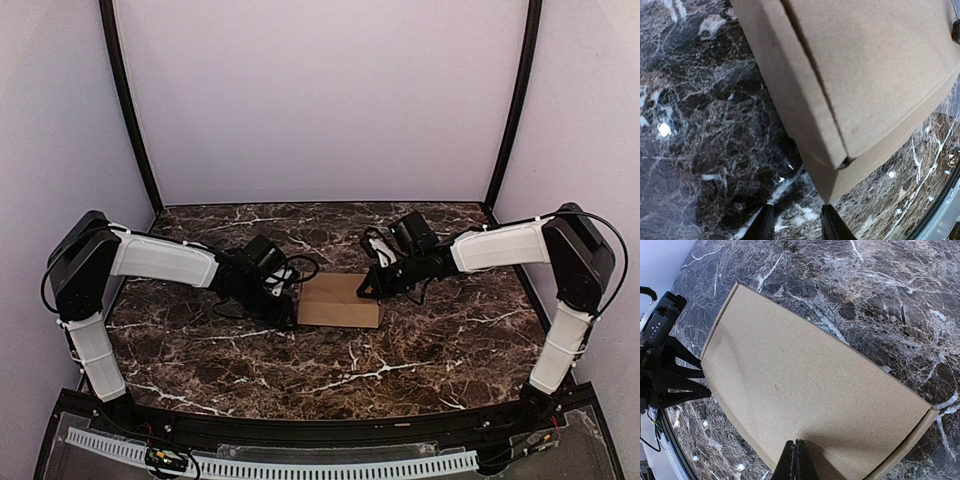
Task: Fold the paper box
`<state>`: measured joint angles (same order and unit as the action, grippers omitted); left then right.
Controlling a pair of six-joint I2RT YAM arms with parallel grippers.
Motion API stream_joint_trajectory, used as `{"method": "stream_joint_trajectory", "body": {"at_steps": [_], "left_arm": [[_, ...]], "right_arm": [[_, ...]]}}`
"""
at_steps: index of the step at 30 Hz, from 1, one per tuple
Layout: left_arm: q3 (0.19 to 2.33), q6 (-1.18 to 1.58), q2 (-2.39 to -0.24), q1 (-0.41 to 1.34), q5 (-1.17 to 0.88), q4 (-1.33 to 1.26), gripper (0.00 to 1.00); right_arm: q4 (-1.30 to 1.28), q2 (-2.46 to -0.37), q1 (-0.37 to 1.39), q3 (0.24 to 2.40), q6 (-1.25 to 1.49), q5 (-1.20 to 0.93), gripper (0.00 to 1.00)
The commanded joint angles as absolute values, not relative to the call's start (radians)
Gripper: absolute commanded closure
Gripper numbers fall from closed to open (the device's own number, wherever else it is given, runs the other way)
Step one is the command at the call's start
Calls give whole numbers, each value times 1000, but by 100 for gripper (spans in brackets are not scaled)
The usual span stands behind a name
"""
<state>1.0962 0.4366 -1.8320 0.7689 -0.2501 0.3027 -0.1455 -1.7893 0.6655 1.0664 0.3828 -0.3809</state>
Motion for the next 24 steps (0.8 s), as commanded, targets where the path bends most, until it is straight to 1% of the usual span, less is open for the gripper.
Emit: {"method": "stream_joint_trajectory", "body": {"at_steps": [1, 9, 12, 14, 18, 24], "left_arm": [[1128, 402, -1766, 770, -205, 389, 66], [1166, 367, -1675, 770, -199, 470, 65], [1187, 360, -1657, 770, -205, 467, 63], [1213, 354, -1667, 769, -205, 462, 60], [1279, 342, -1722, 769, -171, 472, 60], [1363, 326, -1799, 758, -118, 485, 59]], "right_arm": [[-207, -1777, 674, 1073, 383, -348, 99], [-213, -1783, 675, 1080, 374, -344, 99], [-215, -1775, 675, 1082, 374, -342, 99], [-217, -1764, 675, 1083, 376, -334, 99], [-227, -1732, 676, 1086, 377, -319, 99], [-243, -1660, 676, 1078, 380, -296, 92]]}}
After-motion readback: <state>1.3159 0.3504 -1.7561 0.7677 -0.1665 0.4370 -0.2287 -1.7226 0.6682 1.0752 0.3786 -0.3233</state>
